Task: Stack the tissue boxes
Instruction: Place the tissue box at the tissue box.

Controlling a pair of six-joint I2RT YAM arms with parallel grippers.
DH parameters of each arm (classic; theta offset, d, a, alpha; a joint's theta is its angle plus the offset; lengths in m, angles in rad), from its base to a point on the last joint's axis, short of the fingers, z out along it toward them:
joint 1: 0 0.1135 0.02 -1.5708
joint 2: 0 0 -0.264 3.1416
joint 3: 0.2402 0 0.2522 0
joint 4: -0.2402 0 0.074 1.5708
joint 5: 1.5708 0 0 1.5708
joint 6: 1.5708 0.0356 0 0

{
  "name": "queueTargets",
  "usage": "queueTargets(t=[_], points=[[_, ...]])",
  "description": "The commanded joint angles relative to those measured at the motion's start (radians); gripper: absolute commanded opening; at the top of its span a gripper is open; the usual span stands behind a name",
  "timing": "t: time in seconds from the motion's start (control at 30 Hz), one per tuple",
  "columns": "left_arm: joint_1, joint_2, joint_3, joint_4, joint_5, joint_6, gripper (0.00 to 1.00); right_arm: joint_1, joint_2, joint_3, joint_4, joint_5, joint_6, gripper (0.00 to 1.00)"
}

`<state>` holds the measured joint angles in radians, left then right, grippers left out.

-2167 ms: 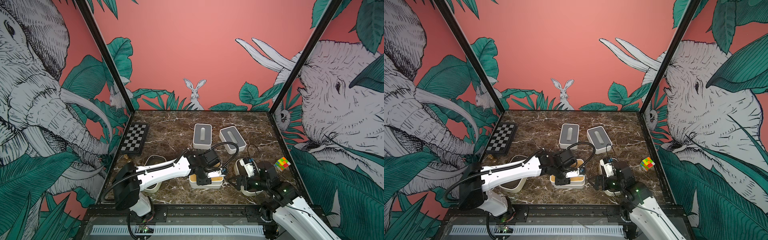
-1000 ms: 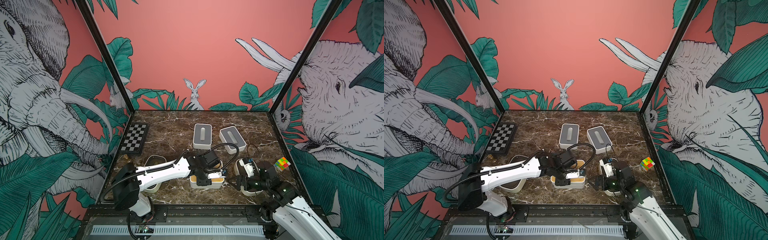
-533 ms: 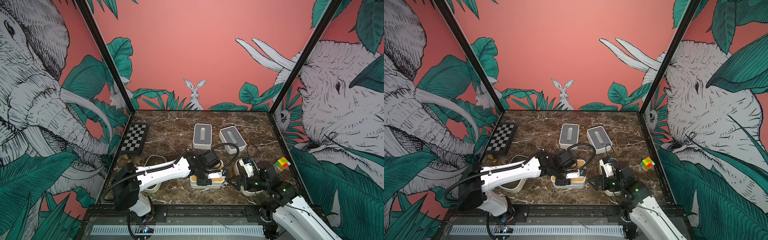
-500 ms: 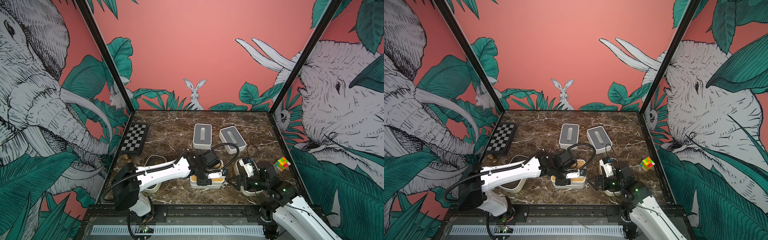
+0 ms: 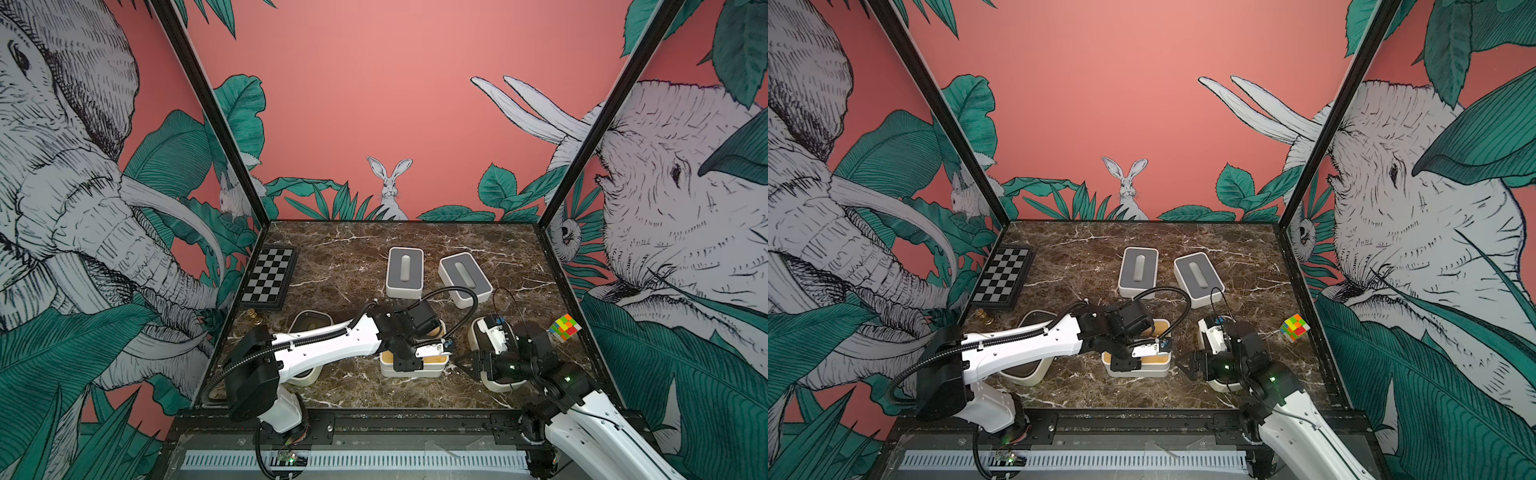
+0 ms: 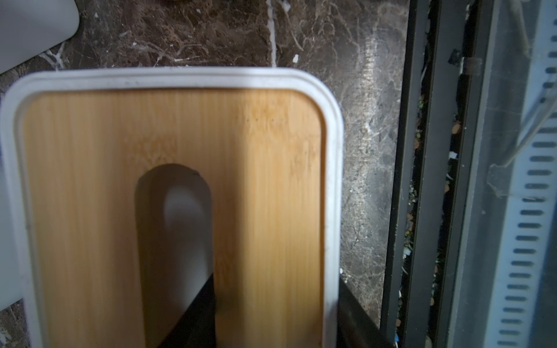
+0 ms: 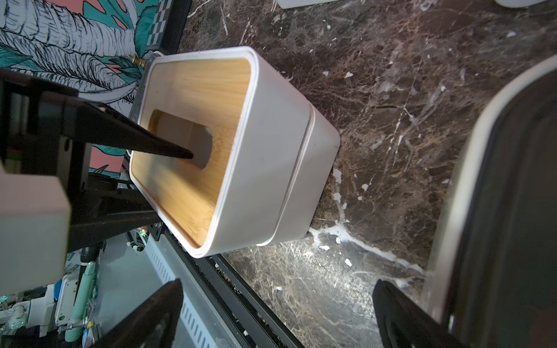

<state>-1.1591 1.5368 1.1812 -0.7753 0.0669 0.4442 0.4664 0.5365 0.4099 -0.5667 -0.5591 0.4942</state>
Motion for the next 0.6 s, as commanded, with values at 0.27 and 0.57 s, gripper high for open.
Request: queueTargets(t=[0.27,0.57], points=[[-0.002,-0.03,-0.008,0.023,0.0,0.002,0.48,-0.002,0.0,-0.016,0.018,-0.009,-0.006,0.98],[-0.003,-0.032,-0.009,0.027,-0.001,0.008,0.54,-0.002,0.0,-0.019,0.02,-0.012,-0.006,0.98]])
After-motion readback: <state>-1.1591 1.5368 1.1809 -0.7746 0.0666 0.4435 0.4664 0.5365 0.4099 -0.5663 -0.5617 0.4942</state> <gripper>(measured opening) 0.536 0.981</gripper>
